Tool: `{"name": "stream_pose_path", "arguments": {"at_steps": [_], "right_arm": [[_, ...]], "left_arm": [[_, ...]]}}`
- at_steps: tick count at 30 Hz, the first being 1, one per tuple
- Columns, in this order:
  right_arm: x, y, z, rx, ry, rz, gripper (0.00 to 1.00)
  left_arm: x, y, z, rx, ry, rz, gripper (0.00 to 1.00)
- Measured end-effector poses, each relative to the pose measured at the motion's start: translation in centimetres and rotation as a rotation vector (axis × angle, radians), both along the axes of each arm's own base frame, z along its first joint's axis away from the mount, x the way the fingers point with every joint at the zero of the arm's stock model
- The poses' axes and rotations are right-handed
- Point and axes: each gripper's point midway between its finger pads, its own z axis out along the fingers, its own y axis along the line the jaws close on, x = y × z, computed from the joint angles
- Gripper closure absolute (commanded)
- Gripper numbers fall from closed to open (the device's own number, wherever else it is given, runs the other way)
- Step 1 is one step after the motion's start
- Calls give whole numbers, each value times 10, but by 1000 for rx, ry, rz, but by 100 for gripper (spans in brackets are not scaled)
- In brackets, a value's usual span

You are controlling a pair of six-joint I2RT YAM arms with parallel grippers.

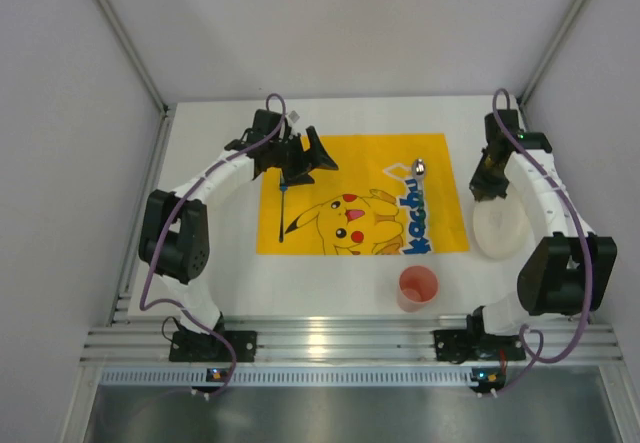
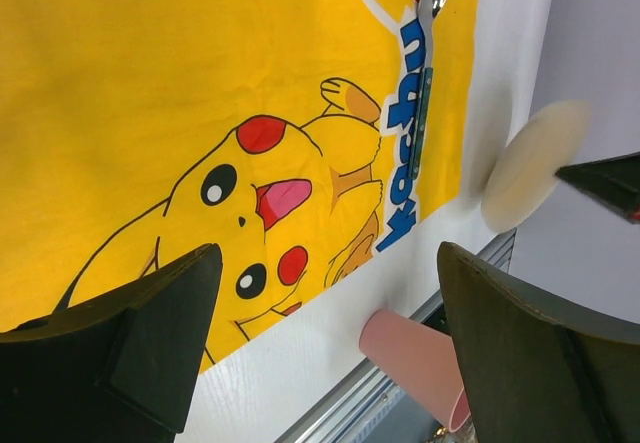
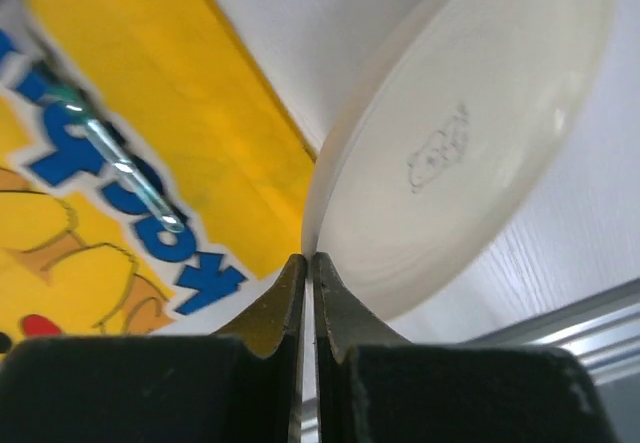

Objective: Set the dinner table for one person

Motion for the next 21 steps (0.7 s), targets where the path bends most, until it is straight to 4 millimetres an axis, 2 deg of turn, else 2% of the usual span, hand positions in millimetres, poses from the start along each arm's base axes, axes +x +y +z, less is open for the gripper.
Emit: {"name": "stream_pose_path", "arguments": {"at_steps": [3, 5, 7, 9, 11, 13, 18, 21], "right_arm": [[44, 34, 62, -61, -183, 105, 100], [65, 76, 98, -65, -293, 199, 100], [77, 119, 122, -46, -358, 290, 100], [82, 154, 128, -25, -366, 361, 100], [91, 191, 123, 4, -351, 428, 100], [102, 223, 109, 33, -321, 481, 100], [115, 297, 46, 113, -191, 601, 100], [108, 333, 6, 151, -112, 663, 100]], "left_arm": [[0, 0, 0, 0, 0, 1, 8], [1, 2, -2, 16, 2, 12, 8], [3, 9, -4, 52, 1, 43, 7], [4, 18, -1, 92, -14, 86, 5], [4, 35, 11, 150, -50, 155, 3], [4, 54, 30, 202, -105, 226, 2], [-13, 105, 81, 299, -262, 397, 1], [-36, 134, 94, 340, -323, 472, 1]]}}
